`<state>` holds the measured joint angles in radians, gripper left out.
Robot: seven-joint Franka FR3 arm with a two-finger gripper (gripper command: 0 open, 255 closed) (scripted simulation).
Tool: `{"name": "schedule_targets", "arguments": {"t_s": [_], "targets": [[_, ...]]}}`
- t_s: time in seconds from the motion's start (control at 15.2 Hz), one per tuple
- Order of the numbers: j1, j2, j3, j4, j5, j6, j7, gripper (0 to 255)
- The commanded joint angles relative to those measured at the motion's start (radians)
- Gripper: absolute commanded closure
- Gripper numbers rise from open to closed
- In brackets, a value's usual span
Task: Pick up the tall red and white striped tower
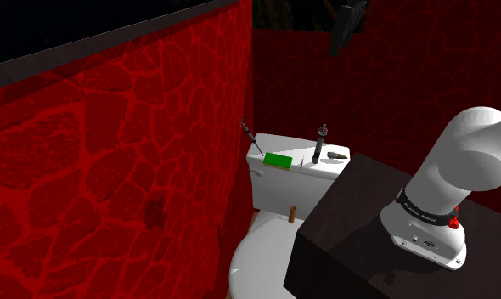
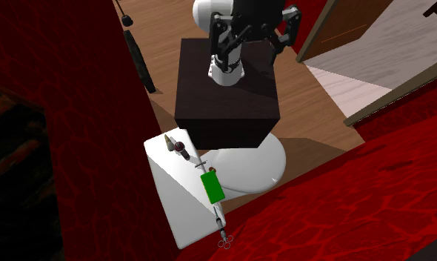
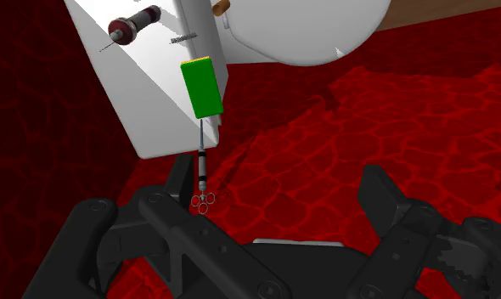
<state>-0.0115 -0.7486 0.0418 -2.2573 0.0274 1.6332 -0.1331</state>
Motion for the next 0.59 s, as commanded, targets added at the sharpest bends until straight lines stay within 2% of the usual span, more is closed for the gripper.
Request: {"name": "schedule_targets", "arguments": {"t_s": [0.0,0.53], "targets": [[0.0,0.0,0.0,0.0,0.0,0.0,0.0,0],[-0.032,-0.025,-0.141,-0.243,-0.018,0.236,-0.138,0]]}}
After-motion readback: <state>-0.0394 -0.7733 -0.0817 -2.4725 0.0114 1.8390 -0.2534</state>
